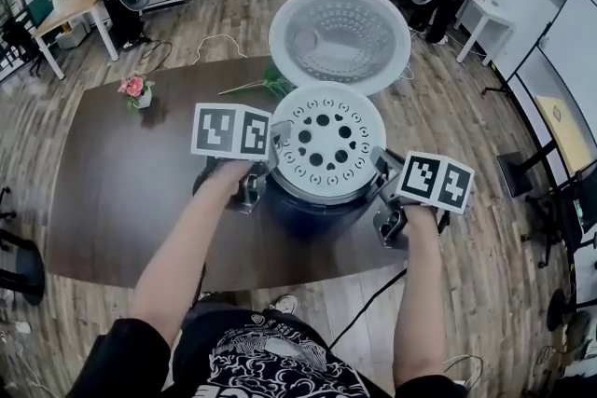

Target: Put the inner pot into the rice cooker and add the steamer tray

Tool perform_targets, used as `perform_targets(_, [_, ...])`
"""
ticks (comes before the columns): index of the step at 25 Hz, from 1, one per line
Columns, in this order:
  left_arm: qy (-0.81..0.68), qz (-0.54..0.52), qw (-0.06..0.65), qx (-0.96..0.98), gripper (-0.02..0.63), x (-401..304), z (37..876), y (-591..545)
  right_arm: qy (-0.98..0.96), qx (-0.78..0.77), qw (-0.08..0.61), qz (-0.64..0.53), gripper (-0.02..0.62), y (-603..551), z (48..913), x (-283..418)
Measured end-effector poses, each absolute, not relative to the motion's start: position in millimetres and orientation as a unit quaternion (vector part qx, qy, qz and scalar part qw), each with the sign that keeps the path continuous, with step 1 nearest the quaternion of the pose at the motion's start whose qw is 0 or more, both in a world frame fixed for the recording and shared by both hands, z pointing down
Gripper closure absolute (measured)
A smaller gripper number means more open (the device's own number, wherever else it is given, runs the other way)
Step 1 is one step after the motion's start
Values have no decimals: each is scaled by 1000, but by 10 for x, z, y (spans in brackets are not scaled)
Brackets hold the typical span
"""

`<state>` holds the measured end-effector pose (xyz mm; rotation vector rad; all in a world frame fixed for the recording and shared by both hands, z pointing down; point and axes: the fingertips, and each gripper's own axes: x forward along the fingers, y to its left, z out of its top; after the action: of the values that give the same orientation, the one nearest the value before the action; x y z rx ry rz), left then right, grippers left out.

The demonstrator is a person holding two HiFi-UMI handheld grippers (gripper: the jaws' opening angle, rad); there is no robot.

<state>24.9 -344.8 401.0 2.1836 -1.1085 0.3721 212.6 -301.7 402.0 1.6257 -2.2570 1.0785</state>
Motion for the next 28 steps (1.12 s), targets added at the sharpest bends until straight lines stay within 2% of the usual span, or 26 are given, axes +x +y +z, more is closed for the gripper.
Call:
perform_targets(12, [-439,165,288,835,492,263,4005,-3479,-758,563,120,309,511,-3054,4023,2184])
perform_targets(22, [-448,143,268,841,492,231,3954,-3509,-762,560,106,307,514,-3081,4028,2198])
perform_targets(24, [-451,140,262,842,495,227,3934,-3506,-763,558,102,309,539,-3062,4030,2203])
perform_targets(28, [-449,136,272,840,496,189,3857,-3486,-766,555,80,313,541,-3028,3888,2172])
